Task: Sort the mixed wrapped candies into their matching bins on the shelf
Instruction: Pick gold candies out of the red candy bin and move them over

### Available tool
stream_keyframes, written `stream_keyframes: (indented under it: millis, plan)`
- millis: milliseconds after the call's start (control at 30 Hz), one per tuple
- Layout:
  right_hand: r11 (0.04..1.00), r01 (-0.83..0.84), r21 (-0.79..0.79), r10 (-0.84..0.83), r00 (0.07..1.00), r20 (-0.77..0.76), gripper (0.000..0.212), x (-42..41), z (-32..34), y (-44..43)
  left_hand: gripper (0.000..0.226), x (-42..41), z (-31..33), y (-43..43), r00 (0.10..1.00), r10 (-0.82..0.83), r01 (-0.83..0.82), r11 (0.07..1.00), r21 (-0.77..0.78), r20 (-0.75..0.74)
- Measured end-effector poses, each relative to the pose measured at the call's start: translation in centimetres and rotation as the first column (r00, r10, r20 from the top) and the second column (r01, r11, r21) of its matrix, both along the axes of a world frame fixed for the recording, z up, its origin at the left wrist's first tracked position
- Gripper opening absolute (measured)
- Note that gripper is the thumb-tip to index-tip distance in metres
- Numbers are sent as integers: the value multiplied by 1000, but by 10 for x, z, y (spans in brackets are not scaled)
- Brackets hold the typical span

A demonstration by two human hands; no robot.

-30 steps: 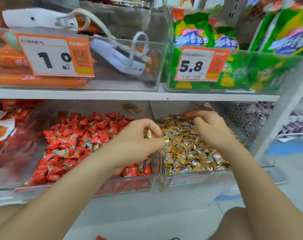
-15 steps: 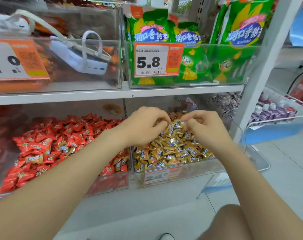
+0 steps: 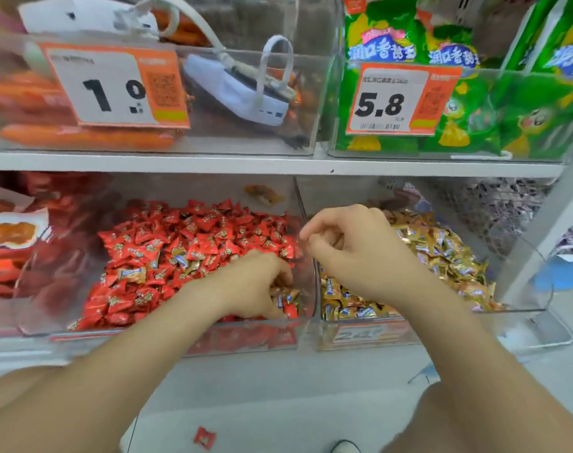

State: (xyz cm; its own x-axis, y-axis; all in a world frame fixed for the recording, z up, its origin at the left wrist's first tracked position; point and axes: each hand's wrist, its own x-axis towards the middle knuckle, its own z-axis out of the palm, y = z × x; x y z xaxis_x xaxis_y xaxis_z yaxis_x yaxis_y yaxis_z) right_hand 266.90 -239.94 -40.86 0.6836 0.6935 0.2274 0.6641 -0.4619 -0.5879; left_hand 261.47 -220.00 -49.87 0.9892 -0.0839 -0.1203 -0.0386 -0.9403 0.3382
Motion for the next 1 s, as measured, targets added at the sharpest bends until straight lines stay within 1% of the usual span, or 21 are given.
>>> stream_keyframes:
  millis: [100,167,300,367,433,467,567,667,733,767,867,900,1000]
  plan:
    - [1000,-23,14,23,999,27,23,-2,-2,14,67,5,-4,5,996,-76,79,994,79,-43]
    - [998,-49,30,48,998,28,23,-5,-3,22,67,4,-7,9,989,-131,137,986,94,-68]
    - [993,-119,-6,119,992,40,24,-9,-6,36,39,-4,-5,8,971,-185,183,983,-25,-152]
    - [990,-135,-31,137,989,52,25,-9,-7,40,40,-11,-2,8,957,-215,208,976,-60,-193]
    - [986,-146,-81,155,982,112,28,-8,-8,41,24,-17,3,16,955,-193,186,981,-52,-224]
    - [980,-157,-121,175,972,157,31,-8,-8,41,20,-20,5,23,962,-160,153,987,-49,-222]
    - [946,-182,-267,244,944,222,36,-7,-7,46,24,-36,20,49,989,-26,15,997,-76,-146]
    - [872,-207,-443,327,921,214,30,-11,-9,59,29,-55,29,71,991,124,-128,988,-91,-53]
    - [791,-188,-582,348,921,176,21,-18,-10,71,31,-65,30,79,982,190,-191,971,-144,-17]
    - [746,-162,-646,343,925,165,21,-20,-10,77,29,-69,31,80,977,212,-211,960,-186,-18]
    - [622,-106,-776,289,952,103,47,-23,-10,94,17,-73,34,79,966,257,-245,902,-356,-13]
    - [589,-106,-801,266,962,69,51,-21,-13,98,13,-73,35,78,962,275,-254,878,-405,-7]
    - [521,-122,-845,233,973,3,50,-18,-28,109,12,-71,38,77,939,339,-317,788,-527,-59]
